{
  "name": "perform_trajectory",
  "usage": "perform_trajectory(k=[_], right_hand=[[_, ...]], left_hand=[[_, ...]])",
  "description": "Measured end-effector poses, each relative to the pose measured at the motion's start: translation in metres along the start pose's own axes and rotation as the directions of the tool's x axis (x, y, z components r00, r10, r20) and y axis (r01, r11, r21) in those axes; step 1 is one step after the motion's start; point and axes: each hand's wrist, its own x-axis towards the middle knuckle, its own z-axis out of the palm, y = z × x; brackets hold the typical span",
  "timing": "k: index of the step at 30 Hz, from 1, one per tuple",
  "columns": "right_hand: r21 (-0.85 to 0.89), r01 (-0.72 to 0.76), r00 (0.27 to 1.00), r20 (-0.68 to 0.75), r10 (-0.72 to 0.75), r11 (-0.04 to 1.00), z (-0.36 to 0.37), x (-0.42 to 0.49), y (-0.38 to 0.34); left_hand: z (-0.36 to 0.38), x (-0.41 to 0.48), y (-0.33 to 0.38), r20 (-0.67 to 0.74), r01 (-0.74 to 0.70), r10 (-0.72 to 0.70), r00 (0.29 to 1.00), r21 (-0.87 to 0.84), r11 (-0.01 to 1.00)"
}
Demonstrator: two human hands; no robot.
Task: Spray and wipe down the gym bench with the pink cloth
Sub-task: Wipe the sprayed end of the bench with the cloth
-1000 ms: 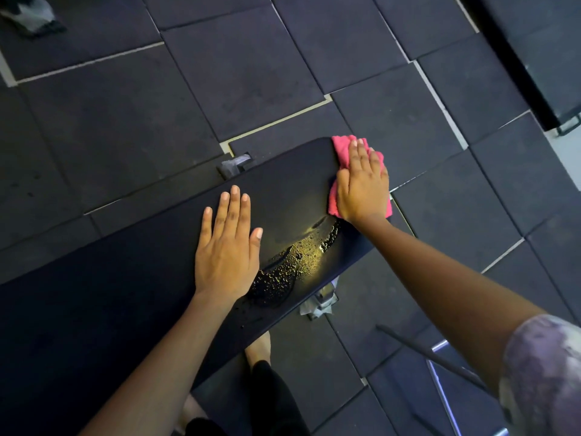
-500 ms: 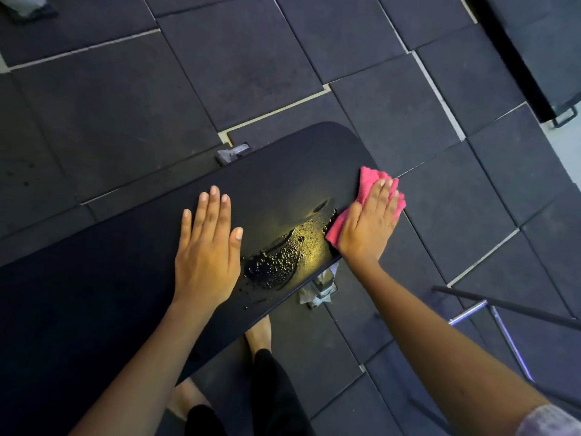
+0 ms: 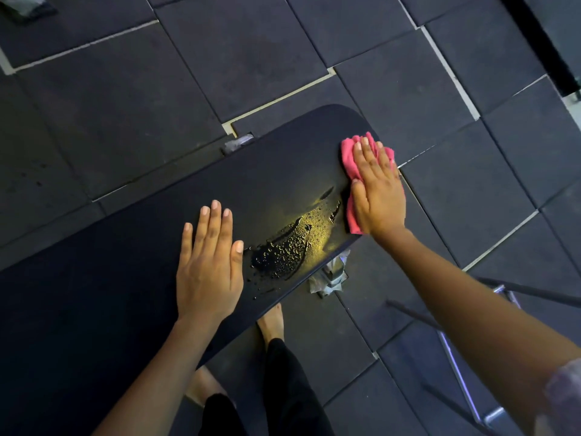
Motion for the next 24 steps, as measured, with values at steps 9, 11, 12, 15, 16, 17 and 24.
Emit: perform_trajectory(k=[9,11,12,15,16,17,24], right_hand=[[0.183,0.115,0.993,-0.053,-0.107,0.976,0.016,-0.049,-0.068],[0.178,0.160,0.987,-0.033,-0.157,0.971,0.021,-0.065,-0.087],[0.169,0.177,0.984,-0.025,-0.175,0.970,0.023,-0.072,-0.096],[0.166,0.212,0.976,0.019,-0.218,0.963,0.032,-0.092,-0.125],[0.184,0.223,0.972,0.036,-0.233,0.957,0.034,-0.099,-0.136],[0.207,0.234,0.968,0.045,-0.249,0.950,0.037,-0.106,-0.147],[0.358,0.352,0.917,0.054,-0.395,0.865,0.051,-0.143,-0.200]], left_hand=[[-0.006,-0.005,-0.003,-0.126,0.024,-0.059,0.990,-0.258,0.966],[-0.006,-0.011,-0.007,-0.134,0.050,-0.088,0.987,-0.266,0.963],[-0.006,-0.015,-0.009,-0.130,0.056,-0.092,0.987,-0.256,0.965],[-0.009,-0.027,-0.014,-0.125,0.060,-0.092,0.988,-0.239,0.969],[-0.011,-0.030,-0.014,-0.133,0.067,-0.102,0.986,-0.246,0.967],[-0.014,-0.033,-0.016,-0.144,0.076,-0.117,0.983,-0.260,0.963],[-0.037,-0.049,-0.055,-0.166,0.116,-0.172,0.971,-0.300,0.947]])
